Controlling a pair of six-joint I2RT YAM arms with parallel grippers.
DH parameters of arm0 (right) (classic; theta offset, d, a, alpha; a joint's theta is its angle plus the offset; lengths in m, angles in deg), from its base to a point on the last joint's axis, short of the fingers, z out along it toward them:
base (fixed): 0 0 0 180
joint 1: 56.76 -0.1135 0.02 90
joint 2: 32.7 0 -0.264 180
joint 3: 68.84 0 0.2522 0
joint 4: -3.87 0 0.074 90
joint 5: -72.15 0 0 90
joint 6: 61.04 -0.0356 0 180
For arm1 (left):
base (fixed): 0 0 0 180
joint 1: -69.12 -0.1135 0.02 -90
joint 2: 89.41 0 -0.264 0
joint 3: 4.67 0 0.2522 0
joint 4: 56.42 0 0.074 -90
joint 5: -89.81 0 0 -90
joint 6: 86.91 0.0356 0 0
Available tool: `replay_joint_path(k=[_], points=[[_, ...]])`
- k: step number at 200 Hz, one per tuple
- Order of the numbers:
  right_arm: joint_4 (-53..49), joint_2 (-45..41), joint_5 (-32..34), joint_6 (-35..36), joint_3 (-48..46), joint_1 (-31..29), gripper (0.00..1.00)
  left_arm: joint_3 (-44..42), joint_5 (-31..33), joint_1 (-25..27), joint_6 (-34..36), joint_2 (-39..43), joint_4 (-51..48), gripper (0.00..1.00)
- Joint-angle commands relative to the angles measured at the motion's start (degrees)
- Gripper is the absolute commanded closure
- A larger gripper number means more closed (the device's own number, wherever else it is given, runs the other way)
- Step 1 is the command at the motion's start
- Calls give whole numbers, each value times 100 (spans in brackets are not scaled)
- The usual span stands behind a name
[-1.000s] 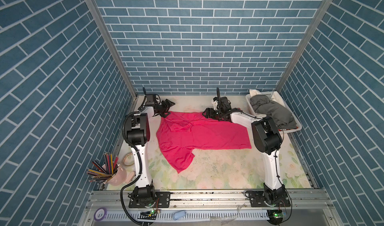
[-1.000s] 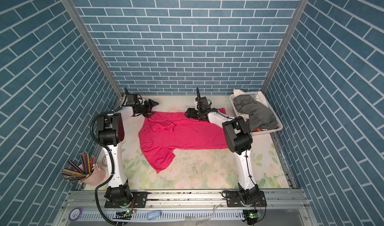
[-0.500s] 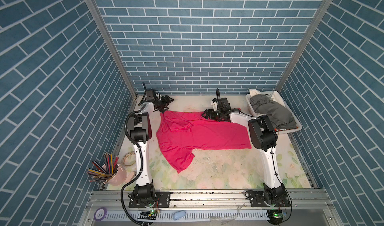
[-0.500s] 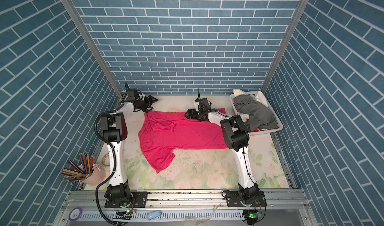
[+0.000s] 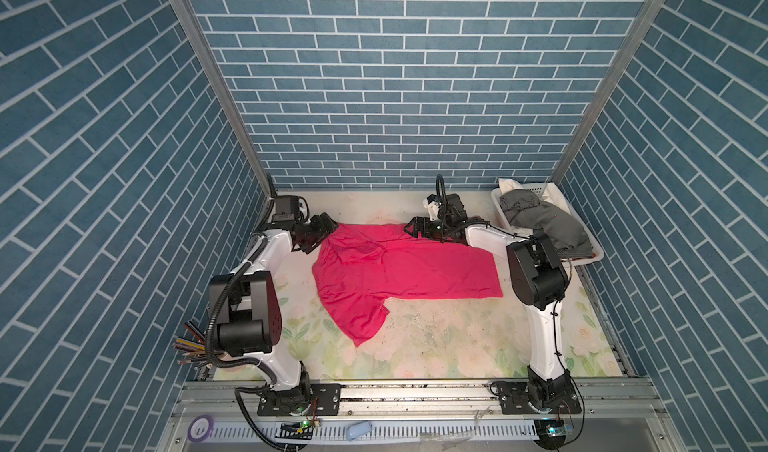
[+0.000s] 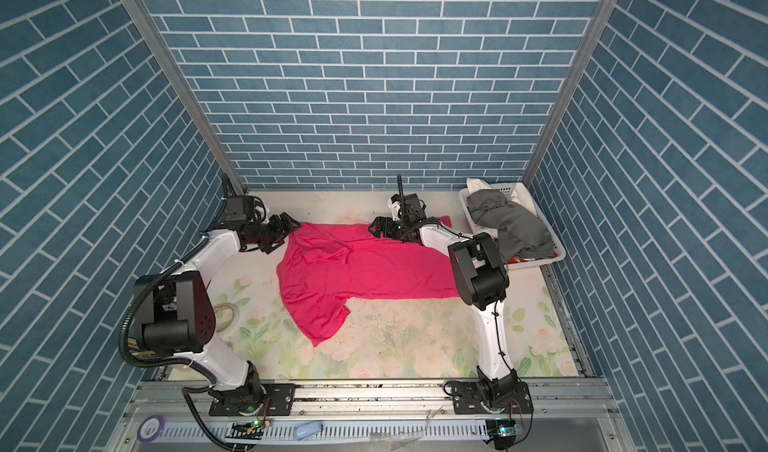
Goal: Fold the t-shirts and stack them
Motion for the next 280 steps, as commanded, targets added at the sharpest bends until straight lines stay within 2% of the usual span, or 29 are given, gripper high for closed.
replay_joint_path(k=[1, 26, 86, 133, 174, 210, 258, 280], points=[[179, -300, -247, 48, -129, -207, 5, -460, -183, 58, 77, -193, 130, 14], [583, -438, -356, -365, -549, -357, 4, -660, -594, 70, -213, -426, 574, 14], [1210, -296, -329, -1084, -1050, -970, 4, -656, -803, 153, -550, -963, 1210, 14], [1397, -204, -355, -1245, -1165, -1051, 4, -509, -537, 278, -454, -1044, 1341, 18], [1340, -249, -325, -1175, -1226, -1050, 4, -510, -555, 300, -511, -924, 1516, 20], [1608, -235, -443, -1333, -1323, -1053, 4, -368, -578, 387, -553, -1170, 1677, 20], [1707, -317, -435, -1350, -1470, -1050, 4, -294, -668, 485, -815, -1316, 2319, 20], [1737, -345, -435, -1353, -1540, -1048, 4, -400, -996, 527, -1037, -1345, 2709, 20]])
